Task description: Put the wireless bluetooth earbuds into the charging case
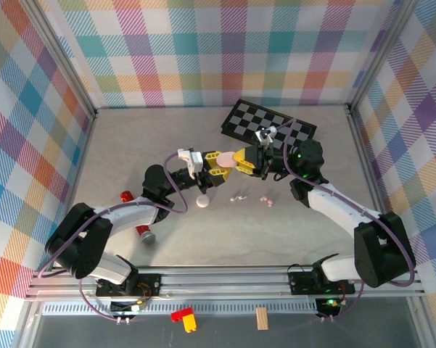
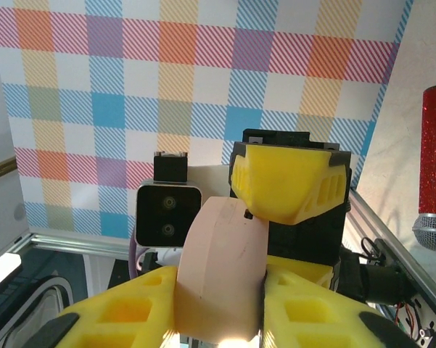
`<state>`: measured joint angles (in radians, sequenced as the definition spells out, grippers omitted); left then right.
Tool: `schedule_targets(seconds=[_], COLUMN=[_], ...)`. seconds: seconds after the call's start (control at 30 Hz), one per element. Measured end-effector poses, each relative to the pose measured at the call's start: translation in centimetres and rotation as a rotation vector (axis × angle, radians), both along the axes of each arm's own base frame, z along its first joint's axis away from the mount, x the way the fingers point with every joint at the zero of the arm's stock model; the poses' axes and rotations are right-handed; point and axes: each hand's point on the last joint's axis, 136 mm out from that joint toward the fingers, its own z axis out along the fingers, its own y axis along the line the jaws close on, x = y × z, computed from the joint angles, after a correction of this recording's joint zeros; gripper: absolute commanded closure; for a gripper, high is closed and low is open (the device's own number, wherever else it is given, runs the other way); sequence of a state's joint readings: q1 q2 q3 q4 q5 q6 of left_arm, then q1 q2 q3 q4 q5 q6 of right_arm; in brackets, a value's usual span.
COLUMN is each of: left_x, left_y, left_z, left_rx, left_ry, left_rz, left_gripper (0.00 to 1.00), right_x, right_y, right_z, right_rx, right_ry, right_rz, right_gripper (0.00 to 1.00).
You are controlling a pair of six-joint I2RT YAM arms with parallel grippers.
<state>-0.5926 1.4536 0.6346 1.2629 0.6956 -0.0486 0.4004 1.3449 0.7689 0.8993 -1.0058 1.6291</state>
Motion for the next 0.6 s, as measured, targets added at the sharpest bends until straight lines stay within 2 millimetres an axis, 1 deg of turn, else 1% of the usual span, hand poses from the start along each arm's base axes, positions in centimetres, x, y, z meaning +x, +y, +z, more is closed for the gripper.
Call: schedule_targets(seconds=[0.03,0.13,0.23,0.4,0.47,0.6], left_x=[0.0,-0.1,0.0,-0.1,-0.4,-1.1], left_y=[0.0,0.0,0.0,0.0,0.2,0.6], left_z=[0.0,0.1,-0.1,-1.1,-1.6,-2.5], left_rx=[0.0,-0.001,0.007,0.06,0.088,0.135], left_ry=[0.0,-0.005,-0.012,0.004,0.004,0.008], left_rz=[-0.001,-0.003,0.001,0.012,0.019,0.022], left_gripper=[0.65,0.65,0.65,0.65,0.65,0.65], right_x=[0.0,0.2,0.3,0.3,0.2,-0.1], right_y=[0.0,0.0,-0.2,-1.6,-2.2,-3.6], right_z=[0.0,-0.4,-0.7,-0.5,-0.3,1.0], right_rx=[-0.003,-0.019,-0.041,-0.099,-0.151,-0.269], right_ry=[-0.004,-0.001,-0.009,-0.068,-0.128,-0.308], right_rz=[-0.003,-0.015,-0.034,-0.113,-0.163,-0.266], right_gripper=[0.56,0.41,0.32,0.27,0.26,0.25])
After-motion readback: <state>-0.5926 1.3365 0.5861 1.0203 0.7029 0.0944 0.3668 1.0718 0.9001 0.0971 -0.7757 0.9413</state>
